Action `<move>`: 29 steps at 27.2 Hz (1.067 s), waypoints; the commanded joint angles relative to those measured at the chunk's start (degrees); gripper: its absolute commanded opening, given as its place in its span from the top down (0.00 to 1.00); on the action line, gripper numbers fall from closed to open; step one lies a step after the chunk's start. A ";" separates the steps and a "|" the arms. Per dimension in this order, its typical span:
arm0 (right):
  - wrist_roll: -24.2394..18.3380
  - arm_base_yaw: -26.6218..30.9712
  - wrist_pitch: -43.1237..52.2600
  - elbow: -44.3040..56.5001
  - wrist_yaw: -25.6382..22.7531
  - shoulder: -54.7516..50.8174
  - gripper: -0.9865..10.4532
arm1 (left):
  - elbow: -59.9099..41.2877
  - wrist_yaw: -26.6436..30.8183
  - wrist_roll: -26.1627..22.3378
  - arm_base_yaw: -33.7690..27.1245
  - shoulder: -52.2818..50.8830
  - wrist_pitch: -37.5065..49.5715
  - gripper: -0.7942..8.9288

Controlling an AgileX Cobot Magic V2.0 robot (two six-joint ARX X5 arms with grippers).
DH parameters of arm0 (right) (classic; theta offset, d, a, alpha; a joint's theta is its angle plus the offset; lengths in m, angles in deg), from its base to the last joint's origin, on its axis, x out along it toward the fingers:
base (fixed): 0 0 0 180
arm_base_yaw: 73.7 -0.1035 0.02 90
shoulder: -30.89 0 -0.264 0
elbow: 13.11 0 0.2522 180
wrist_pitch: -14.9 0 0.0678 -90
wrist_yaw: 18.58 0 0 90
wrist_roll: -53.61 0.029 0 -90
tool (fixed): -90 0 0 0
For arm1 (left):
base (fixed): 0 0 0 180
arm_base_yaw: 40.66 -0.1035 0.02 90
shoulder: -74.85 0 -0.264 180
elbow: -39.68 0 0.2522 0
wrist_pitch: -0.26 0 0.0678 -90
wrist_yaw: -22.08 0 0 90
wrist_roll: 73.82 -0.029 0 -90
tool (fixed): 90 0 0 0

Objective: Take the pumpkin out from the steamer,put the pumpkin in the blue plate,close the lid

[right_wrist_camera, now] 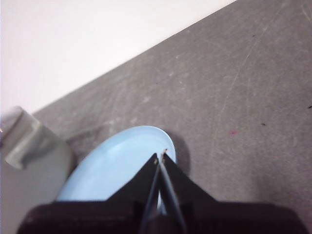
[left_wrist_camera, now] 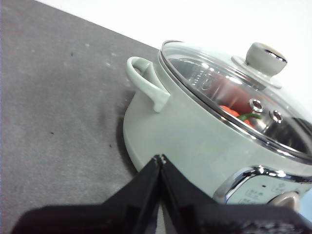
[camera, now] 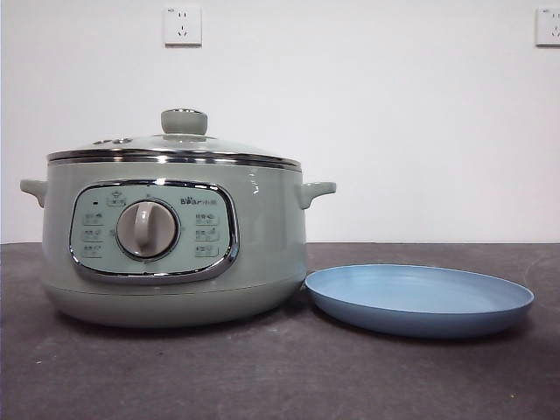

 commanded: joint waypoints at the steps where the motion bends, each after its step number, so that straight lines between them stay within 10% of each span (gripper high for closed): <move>1: 3.26 0.09 1.79 0.81 -0.17 0.00 0.92 | -0.83 -0.42 1.51 -0.11 -0.07 -0.09 0.92; 29: -1.79 0.09 -7.23 -24.17 0.26 13.62 0.92 | 20.87 0.17 -0.96 -0.11 11.93 -6.99 0.93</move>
